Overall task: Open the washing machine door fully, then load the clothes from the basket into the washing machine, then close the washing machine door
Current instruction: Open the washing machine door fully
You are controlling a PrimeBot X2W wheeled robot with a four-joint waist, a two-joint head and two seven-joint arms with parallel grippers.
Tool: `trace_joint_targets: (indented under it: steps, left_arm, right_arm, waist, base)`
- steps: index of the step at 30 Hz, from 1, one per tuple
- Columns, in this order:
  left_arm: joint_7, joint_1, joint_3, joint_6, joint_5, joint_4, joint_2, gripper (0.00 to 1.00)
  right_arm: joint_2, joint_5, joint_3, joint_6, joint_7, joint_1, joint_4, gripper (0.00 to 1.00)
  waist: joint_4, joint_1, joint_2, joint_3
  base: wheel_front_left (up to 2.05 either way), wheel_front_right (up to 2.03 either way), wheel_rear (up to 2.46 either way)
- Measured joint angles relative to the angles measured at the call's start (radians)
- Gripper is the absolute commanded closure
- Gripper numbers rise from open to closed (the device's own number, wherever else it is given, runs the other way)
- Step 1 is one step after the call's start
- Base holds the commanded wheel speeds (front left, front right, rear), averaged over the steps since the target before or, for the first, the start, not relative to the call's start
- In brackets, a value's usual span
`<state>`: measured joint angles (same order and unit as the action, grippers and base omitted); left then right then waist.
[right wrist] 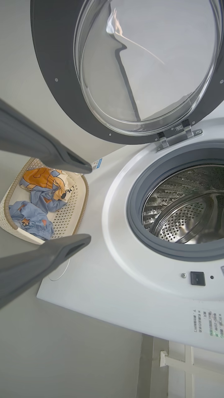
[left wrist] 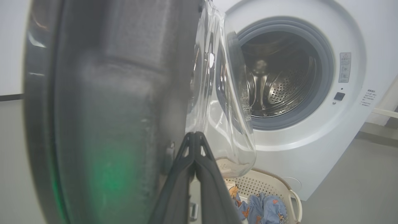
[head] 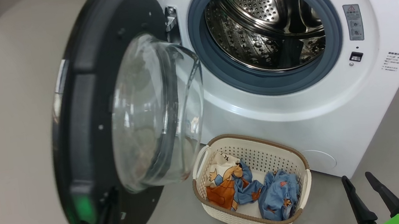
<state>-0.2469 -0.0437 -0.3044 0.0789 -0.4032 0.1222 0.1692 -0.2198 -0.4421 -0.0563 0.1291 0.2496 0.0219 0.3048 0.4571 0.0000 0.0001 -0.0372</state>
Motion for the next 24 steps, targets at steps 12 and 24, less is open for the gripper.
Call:
trace_joint_targets:
  steps: [12,24]
  left_arm:
    - [-0.001,-0.069,0.135,0.031,-0.016,0.109,0.044,1.0]
    - [-0.005,-0.176,0.323,0.015,0.013,0.228,0.073,1.0]
  right_arm:
    - [0.0,0.0,0.006,0.0,0.0,0.0,-0.001,0.0]
    - [-0.024,0.0,0.0,0.0,0.0,-0.011,-0.011,0.0]
  waist:
    - [-0.029,0.0,0.0,0.019]
    - [-0.055,0.0,0.0,0.083]
  base:
    - [0.0,0.0,0.0]
    - [0.0,0.0,0.0]
